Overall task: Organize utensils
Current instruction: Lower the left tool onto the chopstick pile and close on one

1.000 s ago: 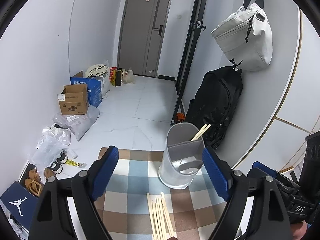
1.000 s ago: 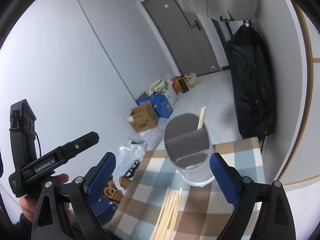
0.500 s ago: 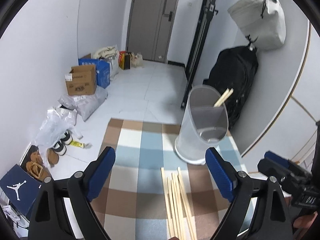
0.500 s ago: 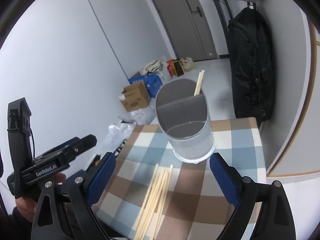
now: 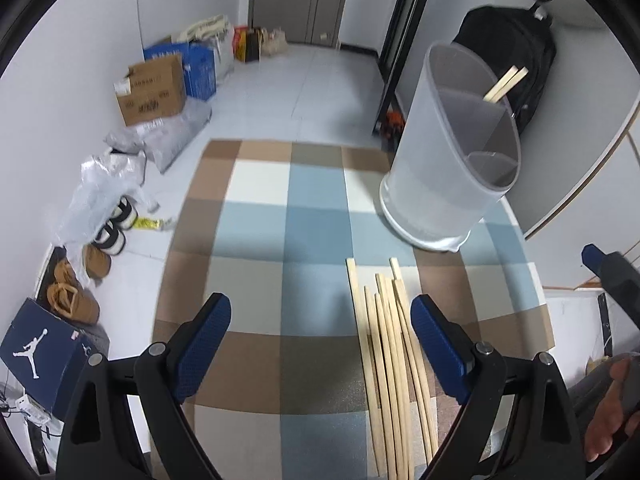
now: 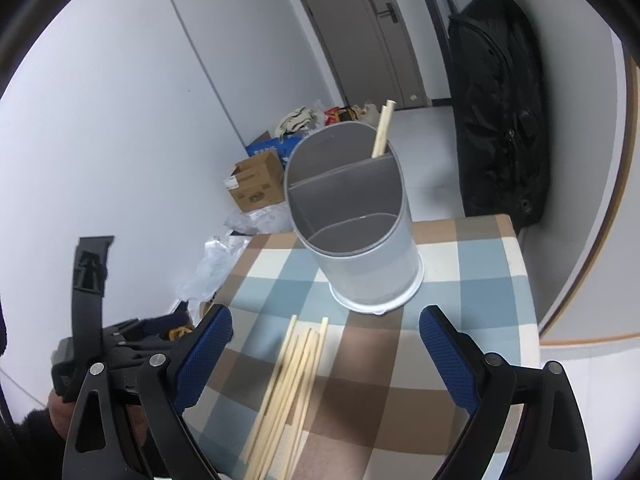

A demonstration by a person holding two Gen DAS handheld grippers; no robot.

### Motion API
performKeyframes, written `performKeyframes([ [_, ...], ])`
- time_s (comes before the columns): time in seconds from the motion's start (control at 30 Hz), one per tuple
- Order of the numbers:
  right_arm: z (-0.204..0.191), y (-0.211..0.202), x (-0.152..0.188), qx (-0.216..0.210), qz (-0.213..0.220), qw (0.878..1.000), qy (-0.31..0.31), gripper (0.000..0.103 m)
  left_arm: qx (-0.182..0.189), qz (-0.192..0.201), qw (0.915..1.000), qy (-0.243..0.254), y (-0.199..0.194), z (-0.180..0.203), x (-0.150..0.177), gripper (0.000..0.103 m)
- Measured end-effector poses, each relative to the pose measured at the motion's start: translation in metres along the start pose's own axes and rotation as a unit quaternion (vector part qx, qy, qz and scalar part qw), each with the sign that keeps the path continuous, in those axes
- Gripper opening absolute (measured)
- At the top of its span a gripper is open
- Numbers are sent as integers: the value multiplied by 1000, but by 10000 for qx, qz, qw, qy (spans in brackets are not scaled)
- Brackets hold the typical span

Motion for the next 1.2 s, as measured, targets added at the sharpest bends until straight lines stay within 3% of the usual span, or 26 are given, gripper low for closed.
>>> performKeyframes([
  [0.33,9,11,-1,1,-65,9996,259,95,-157,-669,9975,-179,31,0,16,88],
  [0.57,14,13,0,-43,-131,9989,455,96,-204,-851,9959,-229,47,5,15,85],
  [0.63,16,12,-1,-46,-143,9986,515,96,-206,-965,9947,-279,53,5,18,69],
  [0.9,23,10,0,-49,-184,9979,611,96,-237,-1025,9943,-184,58,14,16,61],
  [1.07,27,9,1,-35,-229,9976,658,96,-385,-980,9944,131,58,21,15,24],
  [1.1,28,9,2,-28,-236,9975,662,96,-390,-973,9943,170,58,21,15,13],
  [1.2,29,7,1,15,-218,9975,674,96,-286,-961,9949,120,58,23,15,3],
])
Point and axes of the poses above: each gripper's, at about its wrist camera, not at the fingertips, and y roughly the way its jaws point, z to its right, x to its underside, the point moved 10 cm from there along y, roughly the way its jaws point, and after that the axes turned 15 degrees about z, right-handed, at the moved point
